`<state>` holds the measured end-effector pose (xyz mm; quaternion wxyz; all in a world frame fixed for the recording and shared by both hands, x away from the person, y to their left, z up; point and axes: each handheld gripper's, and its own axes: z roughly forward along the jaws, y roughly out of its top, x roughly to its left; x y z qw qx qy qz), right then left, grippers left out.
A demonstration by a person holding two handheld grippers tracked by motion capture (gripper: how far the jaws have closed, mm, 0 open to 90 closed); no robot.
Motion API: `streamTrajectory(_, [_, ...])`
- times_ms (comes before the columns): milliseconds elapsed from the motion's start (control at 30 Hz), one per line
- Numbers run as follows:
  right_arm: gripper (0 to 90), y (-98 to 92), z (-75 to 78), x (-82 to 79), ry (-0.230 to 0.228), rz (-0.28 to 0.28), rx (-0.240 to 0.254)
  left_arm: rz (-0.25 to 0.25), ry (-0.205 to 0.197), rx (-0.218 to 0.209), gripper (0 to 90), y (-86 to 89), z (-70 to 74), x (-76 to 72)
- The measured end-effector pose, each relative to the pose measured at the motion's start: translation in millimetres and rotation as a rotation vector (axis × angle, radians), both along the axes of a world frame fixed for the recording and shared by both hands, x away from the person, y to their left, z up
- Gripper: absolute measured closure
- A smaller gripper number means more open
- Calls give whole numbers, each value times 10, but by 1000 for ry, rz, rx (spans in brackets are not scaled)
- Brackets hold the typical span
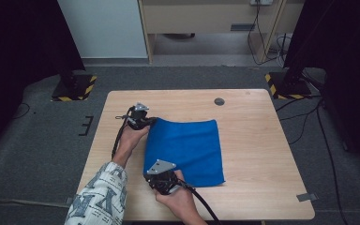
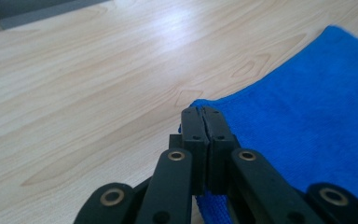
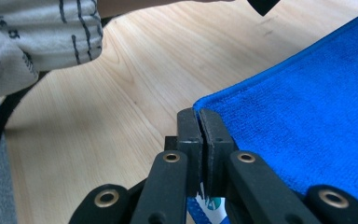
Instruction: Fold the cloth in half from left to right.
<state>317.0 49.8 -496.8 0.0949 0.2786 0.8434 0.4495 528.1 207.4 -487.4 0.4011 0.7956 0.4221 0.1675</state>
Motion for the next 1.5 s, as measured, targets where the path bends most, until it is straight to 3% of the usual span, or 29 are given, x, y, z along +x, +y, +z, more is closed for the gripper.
streamTrajectory(267, [881, 39, 130, -39, -16, -10, 28, 0, 8, 0, 888, 46, 203, -2])
streamTrajectory(900, [882, 173, 314, -154, -46, -1, 42, 16, 1, -4, 888, 204, 397, -50])
streamTrajectory(1300, [882, 321, 379, -188, -51, 16, 57, 40, -3, -1, 888, 424, 479, -108])
streamTrajectory(1500, [882, 450, 432, -201, -43, 31, 90, 53, -6, -1, 888, 522, 566, -152])
